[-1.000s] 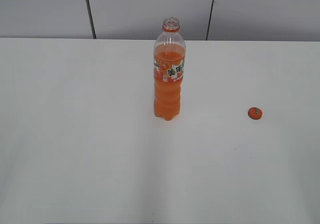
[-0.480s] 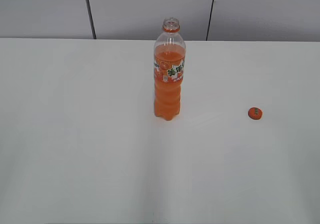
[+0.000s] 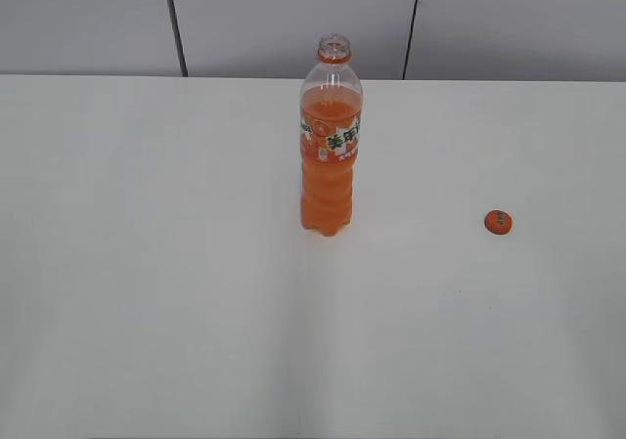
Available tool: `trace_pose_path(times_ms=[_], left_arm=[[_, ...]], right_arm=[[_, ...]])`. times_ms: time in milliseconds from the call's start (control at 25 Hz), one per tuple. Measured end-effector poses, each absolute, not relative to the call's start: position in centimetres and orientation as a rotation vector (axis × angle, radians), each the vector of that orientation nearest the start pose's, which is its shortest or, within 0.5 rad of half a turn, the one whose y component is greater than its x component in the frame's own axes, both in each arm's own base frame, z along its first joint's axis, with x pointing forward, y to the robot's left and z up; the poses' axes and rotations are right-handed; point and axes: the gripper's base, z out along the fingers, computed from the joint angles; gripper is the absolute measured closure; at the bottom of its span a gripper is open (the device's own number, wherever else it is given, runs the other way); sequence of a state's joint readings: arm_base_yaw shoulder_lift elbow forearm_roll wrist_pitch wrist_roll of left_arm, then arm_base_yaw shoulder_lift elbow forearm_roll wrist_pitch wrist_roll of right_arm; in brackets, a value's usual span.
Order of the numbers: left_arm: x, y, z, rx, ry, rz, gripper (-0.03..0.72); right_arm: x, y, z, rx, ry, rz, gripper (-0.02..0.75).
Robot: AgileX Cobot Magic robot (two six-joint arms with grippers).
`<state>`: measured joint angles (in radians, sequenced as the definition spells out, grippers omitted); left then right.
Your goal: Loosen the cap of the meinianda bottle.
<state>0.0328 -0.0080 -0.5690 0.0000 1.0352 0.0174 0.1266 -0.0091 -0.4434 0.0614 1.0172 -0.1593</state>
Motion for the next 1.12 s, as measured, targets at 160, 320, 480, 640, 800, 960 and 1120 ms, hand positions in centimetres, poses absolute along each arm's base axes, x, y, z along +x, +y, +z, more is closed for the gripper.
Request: trace_pose_path(times_ms=[160,320,480,640,800,960,1120], left_arm=[[-1.40,-0.05,29.82,-0.017,1.942,0.035,0.335],[-1.40,-0.05,29.82,-0.017,1.942,0.035,0.367],[-1.40,-0.05,29.82,-0.017,1.942,0.035,0.395],[-1.40,-0.05,29.82,-0.017,1.942,0.035,0.412],[-1.40,-0.05,29.82,-0.017,1.942,0.035,0.414],[-1.40,-0.05,29.82,-0.017,1.942,0.035,0.418],[-1.40,-0.05,29.82,-0.017,1.942,0.035,0.419]], right_arm=[[0.12,0.49,26.50,-0.291,2.026,0.053,0.152],[0.12,0.49,26.50,-0.290,2.027,0.053,0.152],[0.14,0.49,26.50,-0.245,2.032,0.025,0.152],[0.16,0.48,26.50,-0.193,2.038,-0.007,0.152],[0.16,0.48,26.50,-0.191,2.038,-0.008,0.152],[0.16,0.48,26.50,-0.191,2.038,-0.008,0.152],[0.16,0.48,26.50,-0.191,2.038,-0.007,0.152]])
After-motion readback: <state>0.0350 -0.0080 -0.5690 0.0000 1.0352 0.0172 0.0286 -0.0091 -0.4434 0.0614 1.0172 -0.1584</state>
